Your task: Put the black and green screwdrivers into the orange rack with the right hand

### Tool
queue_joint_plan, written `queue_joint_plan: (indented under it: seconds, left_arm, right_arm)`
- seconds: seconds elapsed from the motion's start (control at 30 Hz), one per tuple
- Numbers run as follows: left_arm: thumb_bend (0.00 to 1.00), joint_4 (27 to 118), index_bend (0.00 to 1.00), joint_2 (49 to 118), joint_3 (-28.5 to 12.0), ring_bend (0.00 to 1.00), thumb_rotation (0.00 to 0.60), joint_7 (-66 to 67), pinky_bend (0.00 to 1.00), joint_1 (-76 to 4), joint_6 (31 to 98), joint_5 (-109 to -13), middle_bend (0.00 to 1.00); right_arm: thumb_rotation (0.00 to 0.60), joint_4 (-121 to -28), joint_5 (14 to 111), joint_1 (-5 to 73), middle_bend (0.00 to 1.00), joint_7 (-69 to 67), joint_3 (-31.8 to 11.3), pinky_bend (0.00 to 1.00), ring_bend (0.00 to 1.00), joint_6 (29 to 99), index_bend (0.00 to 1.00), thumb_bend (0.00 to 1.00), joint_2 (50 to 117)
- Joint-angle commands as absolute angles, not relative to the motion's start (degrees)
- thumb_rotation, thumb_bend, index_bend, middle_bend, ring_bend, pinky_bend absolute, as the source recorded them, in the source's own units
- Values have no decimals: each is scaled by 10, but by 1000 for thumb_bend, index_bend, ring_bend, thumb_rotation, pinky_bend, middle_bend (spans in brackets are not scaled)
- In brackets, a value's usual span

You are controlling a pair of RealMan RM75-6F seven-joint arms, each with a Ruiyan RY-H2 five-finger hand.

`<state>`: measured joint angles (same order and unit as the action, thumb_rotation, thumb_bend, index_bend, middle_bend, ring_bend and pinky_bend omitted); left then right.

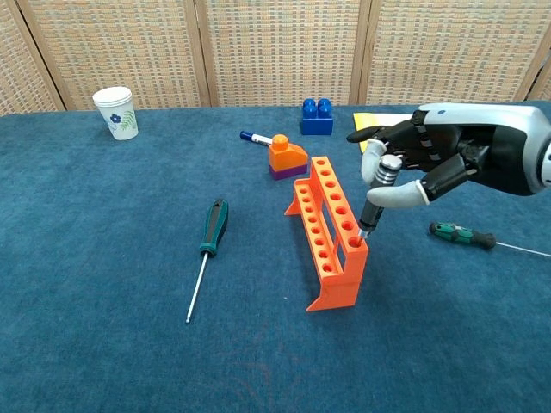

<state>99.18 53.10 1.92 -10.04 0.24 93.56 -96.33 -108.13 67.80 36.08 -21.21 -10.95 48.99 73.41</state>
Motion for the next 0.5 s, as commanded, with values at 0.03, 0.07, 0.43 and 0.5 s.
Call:
queue_joint_plan:
  seconds: [0.03,0.07,0.43,0.5]
  left_arm:
    - [0,991,0,531,19,0,600,-101,0,2,935,-964,0]
    - [0,991,0,530,20,0,600,-103,0,2,935,-964,0]
    - [0,991,0,532,19,0,600,-101,0,0,933,-963,0]
    - [0,992,0,532,19,0,600,-99,0,0,932,-962,0]
  right_arm:
    - [600,-1080,661,368,0,-184,-112,46,0,492,627,443,742]
    - [600,-1080,654,370,0,-176,-112,46,0,491,627,444,743]
    - [600,-1095,612,379,0,-133,-115,46,0,494,627,445,745]
    - [600,-1101,613,379,0,-128,-115,46,0,495,627,446,743]
